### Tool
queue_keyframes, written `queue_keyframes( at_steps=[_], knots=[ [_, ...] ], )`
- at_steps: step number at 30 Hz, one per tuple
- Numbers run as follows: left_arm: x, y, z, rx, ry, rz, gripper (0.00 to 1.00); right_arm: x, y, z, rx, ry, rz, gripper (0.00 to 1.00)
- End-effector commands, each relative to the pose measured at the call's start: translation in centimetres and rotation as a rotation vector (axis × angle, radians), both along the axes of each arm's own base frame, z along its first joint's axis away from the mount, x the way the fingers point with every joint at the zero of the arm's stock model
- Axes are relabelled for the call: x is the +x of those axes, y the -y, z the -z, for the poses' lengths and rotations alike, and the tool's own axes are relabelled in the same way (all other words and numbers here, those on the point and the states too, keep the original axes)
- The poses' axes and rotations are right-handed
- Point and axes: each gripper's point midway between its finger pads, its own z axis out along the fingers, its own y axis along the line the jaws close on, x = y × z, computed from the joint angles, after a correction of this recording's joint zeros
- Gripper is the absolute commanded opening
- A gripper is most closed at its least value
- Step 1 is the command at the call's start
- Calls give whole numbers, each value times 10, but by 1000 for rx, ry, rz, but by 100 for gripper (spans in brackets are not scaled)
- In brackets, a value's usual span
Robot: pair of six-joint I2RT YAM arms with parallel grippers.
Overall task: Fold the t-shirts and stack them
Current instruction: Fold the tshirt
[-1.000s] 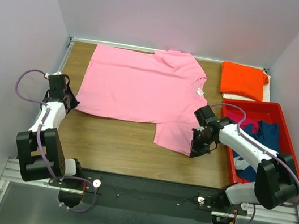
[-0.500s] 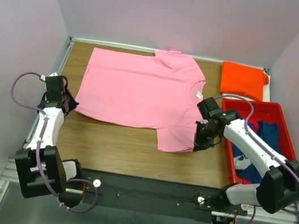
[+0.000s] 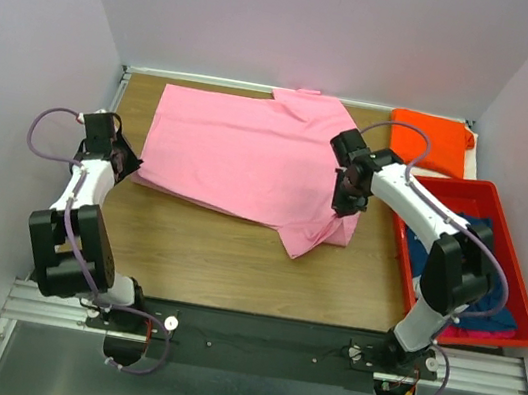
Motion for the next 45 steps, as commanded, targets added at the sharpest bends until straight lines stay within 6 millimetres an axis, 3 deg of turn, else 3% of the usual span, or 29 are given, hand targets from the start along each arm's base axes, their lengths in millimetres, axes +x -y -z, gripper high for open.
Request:
queue_keyframes(
  at_steps=[1, 6, 13, 18, 33, 36, 45],
  knots=[
    [28, -2, -14, -31, 77, 20, 0, 53, 8, -16, -59, 136, 27, 0],
    [50, -2, -11, -57, 95, 39, 0, 94, 18, -16, -73, 169, 63, 0],
    [78, -3, -13, -77, 121, 72, 0, 152, 22, -36, -64, 261, 87, 0],
    [94, -7, -18, -83, 149, 77, 0, 179, 27, -41, -63, 295, 88, 0],
    [121, -14, -23, -89, 195, 69, 0, 221, 25, -54, -65, 371, 63, 0],
    [132, -17, -28, -85, 218, 69, 0, 226, 25, -50, -72, 372, 60, 0],
    [152, -13, -13, -127, 221, 104, 0, 235, 22, -36, -79, 358, 38, 0]
  ],
)
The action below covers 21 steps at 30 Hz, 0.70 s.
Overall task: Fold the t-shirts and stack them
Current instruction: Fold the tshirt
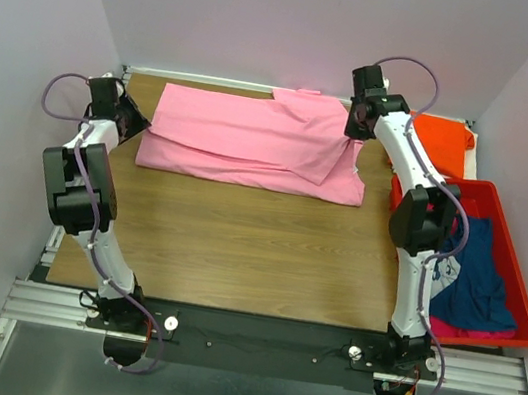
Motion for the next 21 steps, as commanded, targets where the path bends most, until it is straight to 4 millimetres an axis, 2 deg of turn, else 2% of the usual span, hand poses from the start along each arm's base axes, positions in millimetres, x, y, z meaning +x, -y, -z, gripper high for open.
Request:
queue_keyframes(
  at_steps=[1, 2, 3, 5, 6, 8, 10, 11, 12, 13, 14, 15, 16, 17, 18, 19, 20, 21],
  knots=[
    [13, -2, 0, -16, 33, 23, 0, 9, 2, 12, -30, -7, -7, 0],
    [15, 0, 1, -19, 32, 28, 0, 12, 1, 11, -27, -1, -9, 0],
    [15, -1, 3, -17, 30, 31, 0, 14, -1, 20, -28, -15, -14, 1],
    [18, -3, 9, -8, 22, 33, 1, 20, -2, 20, -24, -4, -18, 0],
    [20, -5, 10, -3, 22, 31, 10, 23, -4, 27, -26, -11, -23, 0],
    [25, -9, 9, 9, 25, 25, 19, 29, -7, 32, -20, -6, -32, 0],
    [31, -13, 2, 27, 42, 14, 36, 41, -9, 37, 1, 5, -35, 2],
    [32, -14, -1, 30, 48, 10, 45, 45, -9, 36, 11, 17, -34, 7],
    [33, -15, -3, 37, 51, 6, 59, 51, -11, 31, 27, 37, -34, 16],
    [35, -17, -12, 50, 65, 2, 65, 53, -10, 30, 30, 40, -31, 30],
    [35, -18, -14, 76, 64, -7, 69, 54, -10, 29, 29, 44, -31, 59],
    [35, -18, -16, 92, 63, -8, 72, 54, -9, 26, 33, 53, -30, 65],
    [34, -15, -21, 108, 67, -4, 75, 50, -10, 32, 32, 33, -41, 70],
    [32, -12, -22, 120, 65, -1, 75, 46, -11, 20, 41, 47, -49, 70],
    [33, 0, -22, 133, 64, 28, 75, 44, -17, 19, 64, 47, -79, 70],
    [30, 7, -18, 135, 56, 44, 75, 39, -19, 19, 80, 38, -98, 69],
    [29, 15, -18, 139, 57, 61, 75, 31, -21, 31, 90, 5, -114, 64],
    [28, 32, -16, 140, 52, 94, 75, 23, -24, 23, 112, 6, -134, 63]
  ],
)
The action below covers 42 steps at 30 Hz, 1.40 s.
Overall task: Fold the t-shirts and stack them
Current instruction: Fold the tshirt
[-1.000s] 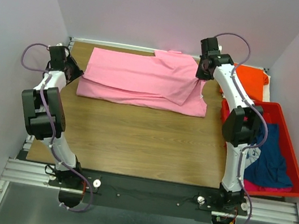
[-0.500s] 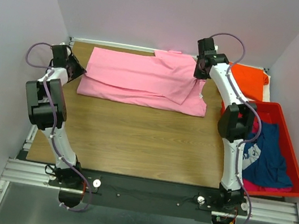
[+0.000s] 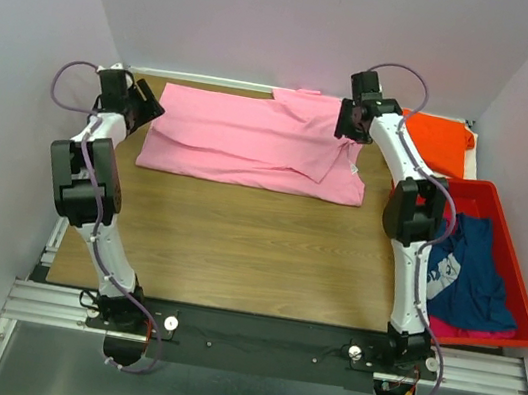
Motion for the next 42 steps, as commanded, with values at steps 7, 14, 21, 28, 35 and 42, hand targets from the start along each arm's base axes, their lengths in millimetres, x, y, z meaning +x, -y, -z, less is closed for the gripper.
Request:
queue_keyframes(
  at_steps=[7, 14, 21, 28, 35, 42],
  knots=[
    [-21, 88, 25, -30, -35, 171, 75, -80, -52, 18, 264, -182, -212, 47],
    [-34, 88, 39, -18, -73, 165, 75, -112, -53, 34, 280, -243, -213, 45],
    [-49, 85, 53, 0, -117, 156, 75, -117, -58, 49, 300, -254, -244, 45],
    [-59, 83, 61, 14, -140, 151, 75, -114, -66, 53, 318, -250, -271, 45],
    [-65, 82, 63, 17, -159, 147, 75, -118, -70, 68, 311, -277, -285, 44],
    [-69, 81, 66, 26, -175, 143, 75, -116, -74, 76, 316, -291, -290, 39]
  ],
)
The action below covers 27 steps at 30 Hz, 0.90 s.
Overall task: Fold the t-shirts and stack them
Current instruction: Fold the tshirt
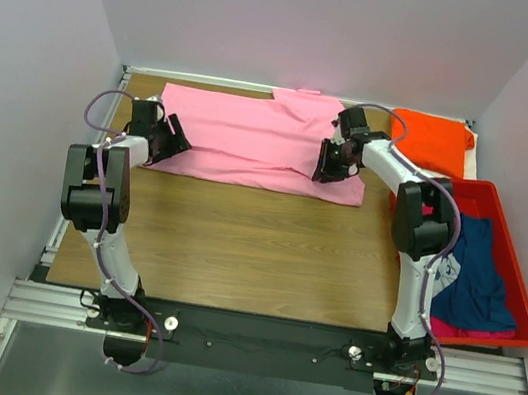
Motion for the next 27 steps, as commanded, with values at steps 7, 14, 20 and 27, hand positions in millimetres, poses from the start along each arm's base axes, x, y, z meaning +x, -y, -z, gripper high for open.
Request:
queue_keyframes(
  at_steps=[7, 14, 20, 27],
  knots=[
    [-13, -13, -6, 29, -15, -32, 75, -5, -3, 19, -13, -29, -18, 36],
    [-15, -18, -6, 29, -15, -38, 75, 7, -5, 6, -10, 12, 0, 23],
    [-18, -21, -3, 34, -23, -42, 75, 25, -15, -27, 30, 87, 8, 12],
    [-27, -29, 3, 28, -35, -56, 75, 52, -32, -25, 75, 114, -11, 0]
  ],
)
